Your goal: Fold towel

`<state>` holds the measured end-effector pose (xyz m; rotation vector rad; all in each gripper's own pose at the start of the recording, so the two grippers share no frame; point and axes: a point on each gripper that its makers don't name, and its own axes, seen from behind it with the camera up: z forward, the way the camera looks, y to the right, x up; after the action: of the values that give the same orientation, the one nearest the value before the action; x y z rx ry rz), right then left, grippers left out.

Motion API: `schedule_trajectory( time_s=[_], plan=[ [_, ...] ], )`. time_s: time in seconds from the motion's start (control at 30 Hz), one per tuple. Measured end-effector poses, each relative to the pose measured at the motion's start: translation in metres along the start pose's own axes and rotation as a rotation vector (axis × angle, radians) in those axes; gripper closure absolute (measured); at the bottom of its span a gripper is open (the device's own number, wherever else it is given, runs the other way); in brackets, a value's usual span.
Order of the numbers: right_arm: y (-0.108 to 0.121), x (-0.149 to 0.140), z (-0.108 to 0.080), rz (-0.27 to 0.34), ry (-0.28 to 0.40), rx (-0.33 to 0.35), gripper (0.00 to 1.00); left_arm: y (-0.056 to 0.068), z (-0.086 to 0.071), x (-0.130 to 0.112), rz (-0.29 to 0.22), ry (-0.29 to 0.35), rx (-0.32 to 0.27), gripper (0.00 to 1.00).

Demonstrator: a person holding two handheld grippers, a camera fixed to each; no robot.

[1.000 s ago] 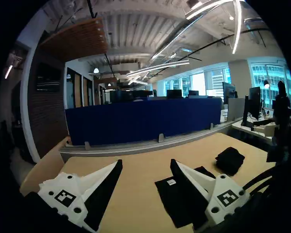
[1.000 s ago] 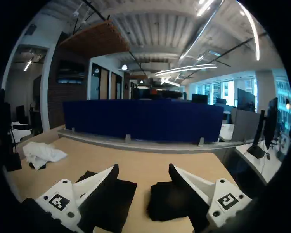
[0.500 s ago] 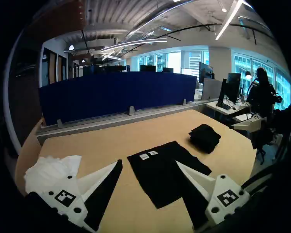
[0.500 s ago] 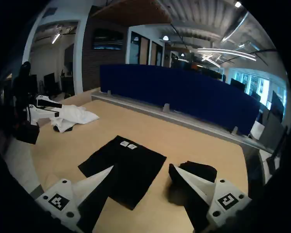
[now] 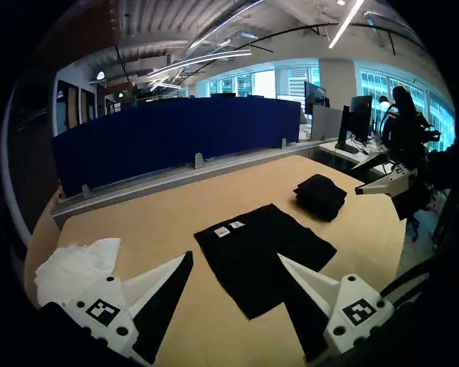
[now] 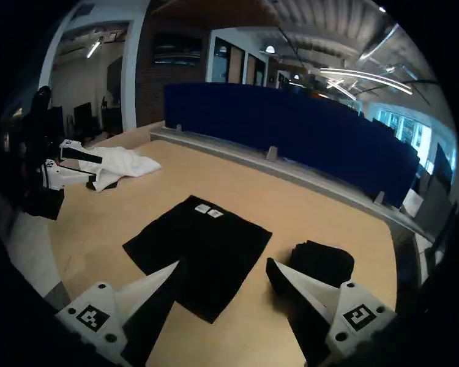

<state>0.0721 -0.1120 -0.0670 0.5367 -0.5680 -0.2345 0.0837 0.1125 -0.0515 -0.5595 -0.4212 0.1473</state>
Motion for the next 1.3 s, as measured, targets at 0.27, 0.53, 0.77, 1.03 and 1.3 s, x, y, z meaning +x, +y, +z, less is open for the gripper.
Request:
schedule_trajectory(
  time_s=[0.27,0.53,0.77,1.03,1.3],
  plan=[
    [-0.006,-0.031,0.019,-0.007,-0.048,0.017,0.00,0.018,0.019,-0.034,0.022,-0.052,-0.040,0.09],
    [-0.011,-0.061,0.039,-0.014,-0.089,0.024,0.00,0.025,0.037,-0.072,0.030,-0.114,-0.062,0.08],
    [-0.014,-0.085,0.053,-0.007,-0.126,0.034,0.00,0.029,0.049,-0.102,0.023,-0.171,-0.075,0.09],
    [-0.014,-0.118,0.061,-0.014,-0.194,0.048,0.00,0.037,0.060,-0.131,0.021,-0.240,-0.102,0.09],
    [-0.014,-0.149,0.069,-0.012,-0.264,0.052,0.00,0.045,0.071,-0.157,0.007,-0.310,-0.130,0.09]
  ],
)
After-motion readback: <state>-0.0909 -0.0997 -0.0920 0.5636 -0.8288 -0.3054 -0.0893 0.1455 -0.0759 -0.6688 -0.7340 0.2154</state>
